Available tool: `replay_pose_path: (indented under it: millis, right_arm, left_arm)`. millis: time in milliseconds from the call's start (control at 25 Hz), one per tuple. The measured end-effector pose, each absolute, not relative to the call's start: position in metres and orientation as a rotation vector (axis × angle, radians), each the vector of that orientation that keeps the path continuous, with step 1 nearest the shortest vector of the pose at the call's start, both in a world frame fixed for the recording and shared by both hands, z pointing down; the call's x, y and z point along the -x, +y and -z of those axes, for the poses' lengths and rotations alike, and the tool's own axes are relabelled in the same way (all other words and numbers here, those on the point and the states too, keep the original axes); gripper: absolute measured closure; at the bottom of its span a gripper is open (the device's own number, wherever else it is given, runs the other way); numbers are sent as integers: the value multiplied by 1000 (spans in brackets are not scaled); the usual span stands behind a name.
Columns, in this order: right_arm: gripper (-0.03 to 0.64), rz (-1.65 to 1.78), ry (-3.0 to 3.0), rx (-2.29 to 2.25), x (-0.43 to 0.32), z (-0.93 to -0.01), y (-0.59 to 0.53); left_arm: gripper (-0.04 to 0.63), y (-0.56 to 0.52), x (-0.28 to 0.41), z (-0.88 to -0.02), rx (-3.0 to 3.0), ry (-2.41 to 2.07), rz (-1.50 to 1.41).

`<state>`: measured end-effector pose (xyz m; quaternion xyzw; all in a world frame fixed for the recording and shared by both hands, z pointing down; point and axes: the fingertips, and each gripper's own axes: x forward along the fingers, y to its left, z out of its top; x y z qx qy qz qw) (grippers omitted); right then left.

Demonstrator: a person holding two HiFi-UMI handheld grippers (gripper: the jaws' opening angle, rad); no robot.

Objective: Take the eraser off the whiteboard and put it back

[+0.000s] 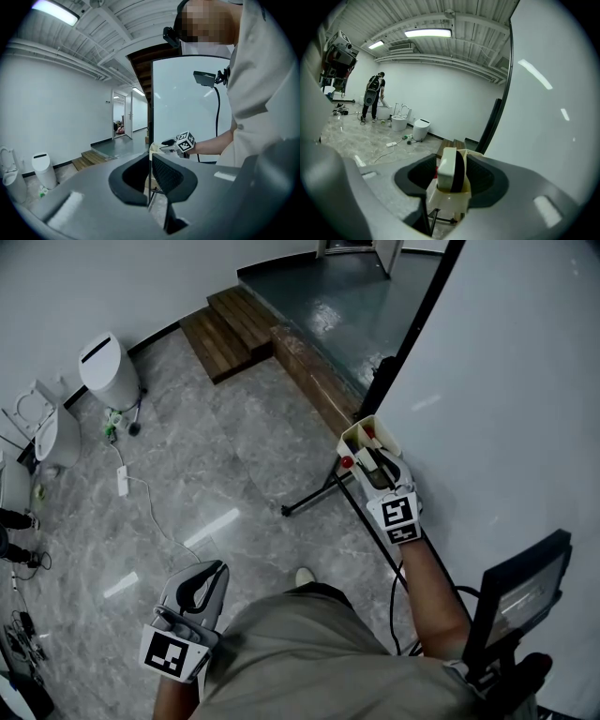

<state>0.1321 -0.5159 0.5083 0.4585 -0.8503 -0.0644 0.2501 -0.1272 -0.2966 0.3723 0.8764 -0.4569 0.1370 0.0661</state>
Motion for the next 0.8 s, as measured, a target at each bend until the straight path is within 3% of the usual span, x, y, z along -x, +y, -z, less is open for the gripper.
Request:
replay_pose_path:
  millis: [320, 800]
  right_arm:
    - [425, 277, -2306, -1364, -122, -465, -469]
    - [425, 273, -2391, -1357, -59, -422, -300]
  left_arm:
    - [568, -256, 137, -376, -2684, -1369, -370]
    - [568, -144, 163, -381, -2761, -1281, -307]
